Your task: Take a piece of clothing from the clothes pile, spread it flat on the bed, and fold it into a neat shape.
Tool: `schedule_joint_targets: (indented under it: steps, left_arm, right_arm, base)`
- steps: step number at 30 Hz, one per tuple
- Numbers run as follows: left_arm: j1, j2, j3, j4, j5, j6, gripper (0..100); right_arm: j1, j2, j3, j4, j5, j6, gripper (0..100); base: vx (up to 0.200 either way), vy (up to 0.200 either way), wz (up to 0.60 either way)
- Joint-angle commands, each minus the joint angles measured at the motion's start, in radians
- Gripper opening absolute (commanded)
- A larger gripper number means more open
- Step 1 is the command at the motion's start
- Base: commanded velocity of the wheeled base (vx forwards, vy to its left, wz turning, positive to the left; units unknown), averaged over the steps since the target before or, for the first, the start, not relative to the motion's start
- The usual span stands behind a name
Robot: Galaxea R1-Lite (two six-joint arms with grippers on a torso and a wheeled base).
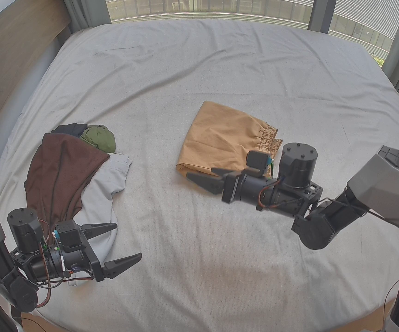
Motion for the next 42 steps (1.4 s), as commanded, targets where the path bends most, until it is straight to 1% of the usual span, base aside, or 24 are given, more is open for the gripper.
schedule_joint_targets:
  steps: [1,5,10,15,22,23,29,32,35,38,42]
  left_arm:
    - [-0.001,0.002,0.004,0.000,0.001,0.000,100]
    - [-0.001,0.005,0.004,0.000,0.001,0.000,100]
    - [-0.001,0.005,0.007,0.000,0.001,0.000,100]
    - [-0.001,0.010,0.008,0.000,0.001,-0.001,100]
    - [0.001,0.006,0.010,0.000,0.001,-0.001,100]
    - [0.001,0.006,0.010,0.000,0.001,-0.003,100]
    - [0.001,0.010,0.011,0.000,0.001,-0.003,100]
    - [0.002,0.008,0.010,-0.002,0.001,-0.003,100]
    - [0.004,-0.030,0.002,-0.002,-0.001,-0.018,100]
    - [0.010,-0.078,0.008,0.000,-0.005,-0.058,100]
    - [0.010,-0.147,0.008,0.000,-0.008,-0.115,100]
  right_arm:
    - [-0.055,0.066,-0.135,-0.002,-0.047,0.010,100]
    - [-0.071,0.118,-0.168,0.004,-0.055,0.007,100]
    - [-0.114,0.194,-0.225,0.010,-0.058,0.007,100]
    - [-0.124,0.237,-0.234,0.002,-0.059,0.005,100]
    - [-0.127,0.275,-0.231,-0.008,-0.071,0.007,100]
    - [-0.123,0.275,-0.233,-0.022,-0.081,0.007,100]
    - [-0.110,0.257,-0.219,-0.039,-0.085,0.008,100]
    - [-0.101,0.191,-0.185,-0.036,-0.093,0.008,100]
    - [-0.087,0.053,-0.121,-0.030,-0.094,0.008,100]
    - [-0.061,-0.139,-0.003,-0.018,-0.094,0.007,100]
    - [-0.035,-0.334,0.149,-0.010,-0.098,-0.001,100]
  base:
    - [0.000,0.000,0.00]
    - [0.000,0.000,0.00]
    - [0.000,0.000,0.00]
    - [0.000,0.000,0.00]
    - [0.000,0.000,0.00]
    - [0.000,0.000,0.00]
    - [0.000,0.000,0.00]
    - [0.000,0.000,0.00]
    - [0.000,0.000,0.00]
    - [0.000,0.000,0.00]
    - [0.000,0.000,0.00]
